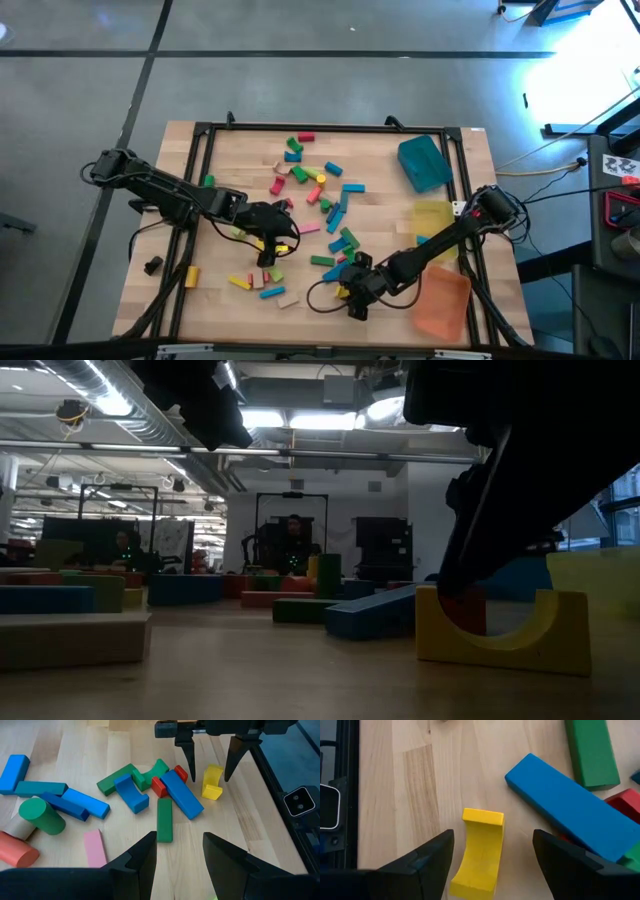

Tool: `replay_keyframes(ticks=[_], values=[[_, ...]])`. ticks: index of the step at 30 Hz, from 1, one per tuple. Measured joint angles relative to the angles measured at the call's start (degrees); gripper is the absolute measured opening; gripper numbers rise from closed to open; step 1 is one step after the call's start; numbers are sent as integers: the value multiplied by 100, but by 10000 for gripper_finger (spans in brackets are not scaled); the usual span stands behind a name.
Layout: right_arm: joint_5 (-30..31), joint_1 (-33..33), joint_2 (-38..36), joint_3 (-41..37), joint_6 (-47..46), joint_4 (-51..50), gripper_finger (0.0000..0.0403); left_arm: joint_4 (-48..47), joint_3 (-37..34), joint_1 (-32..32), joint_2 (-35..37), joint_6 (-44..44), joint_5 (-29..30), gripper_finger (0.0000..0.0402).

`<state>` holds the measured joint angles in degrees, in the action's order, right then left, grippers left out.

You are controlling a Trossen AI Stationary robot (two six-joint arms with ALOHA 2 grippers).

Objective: Sort blocks by size
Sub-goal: Put the yellow arch block into the orange bin

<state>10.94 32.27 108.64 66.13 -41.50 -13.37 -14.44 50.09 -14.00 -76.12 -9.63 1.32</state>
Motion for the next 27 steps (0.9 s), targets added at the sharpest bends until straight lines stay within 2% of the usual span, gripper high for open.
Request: replay_keyframes(ticks=[5, 14, 21, 27], values=[[50, 47, 0, 0, 0, 49, 273, 2, 0, 0, 0, 0, 0, 145], [625, 231, 3, 0, 37, 48, 273, 2, 0, 0, 0, -2, -2, 145], [620, 223, 409, 0, 295, 626, 273, 1, 4, 0, -2, -87, -2, 145], [937, 223, 644, 0, 319, 748, 273, 4, 4, 0, -2, -96, -2, 145]])
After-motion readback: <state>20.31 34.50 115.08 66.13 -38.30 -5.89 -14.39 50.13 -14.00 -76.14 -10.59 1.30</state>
